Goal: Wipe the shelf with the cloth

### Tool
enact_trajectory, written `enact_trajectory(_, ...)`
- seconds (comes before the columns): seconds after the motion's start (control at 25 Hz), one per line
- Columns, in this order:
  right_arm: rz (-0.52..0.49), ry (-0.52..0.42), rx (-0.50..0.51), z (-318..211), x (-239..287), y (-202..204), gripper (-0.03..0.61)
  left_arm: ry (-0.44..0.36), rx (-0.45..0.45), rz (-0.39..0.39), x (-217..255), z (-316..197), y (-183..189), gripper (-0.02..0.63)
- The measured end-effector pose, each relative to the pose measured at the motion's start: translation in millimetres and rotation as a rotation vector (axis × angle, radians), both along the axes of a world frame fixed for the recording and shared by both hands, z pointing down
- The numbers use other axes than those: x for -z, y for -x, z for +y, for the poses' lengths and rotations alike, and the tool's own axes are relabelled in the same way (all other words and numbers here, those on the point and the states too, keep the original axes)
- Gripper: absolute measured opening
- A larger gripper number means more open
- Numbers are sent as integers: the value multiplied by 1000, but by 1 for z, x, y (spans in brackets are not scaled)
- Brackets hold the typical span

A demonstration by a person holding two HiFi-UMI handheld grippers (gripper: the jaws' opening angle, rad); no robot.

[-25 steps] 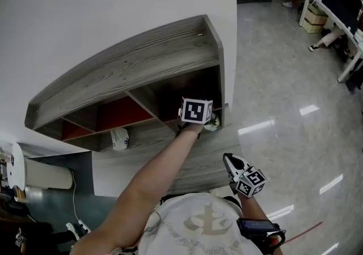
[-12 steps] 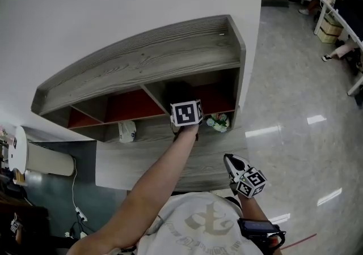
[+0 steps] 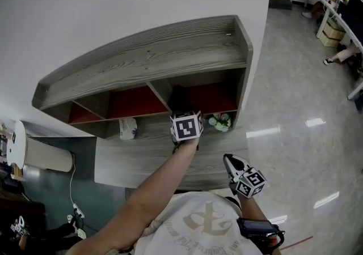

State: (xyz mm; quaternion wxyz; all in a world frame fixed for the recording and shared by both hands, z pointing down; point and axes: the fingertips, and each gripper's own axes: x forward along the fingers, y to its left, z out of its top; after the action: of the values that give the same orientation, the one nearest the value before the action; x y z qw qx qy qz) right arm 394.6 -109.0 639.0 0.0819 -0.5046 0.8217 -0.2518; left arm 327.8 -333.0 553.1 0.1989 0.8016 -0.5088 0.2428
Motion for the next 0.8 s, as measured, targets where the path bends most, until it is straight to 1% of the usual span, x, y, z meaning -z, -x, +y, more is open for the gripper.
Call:
enact_trajectory(0.2,10,-3,23,-1,-1,15,5,-46,-58,38,-1,22,10,66)
enact_trajectory(0.32,31,-8,72,-4,4,31,5,-61,-89,61,-3,39,26,66)
enact_trajectory(0.48,50,-19,110,-8,13,45,5,-89,-163,70,-11,66,46,67)
enact_trajectory(0.68,61,-35,130,-10,18,61,5,-111,-222,111,-25,104,82,67)
enact_trajectory(0.8,70,-48,155,-4,24,75,5,-112,-232,126,-36,130,110,67)
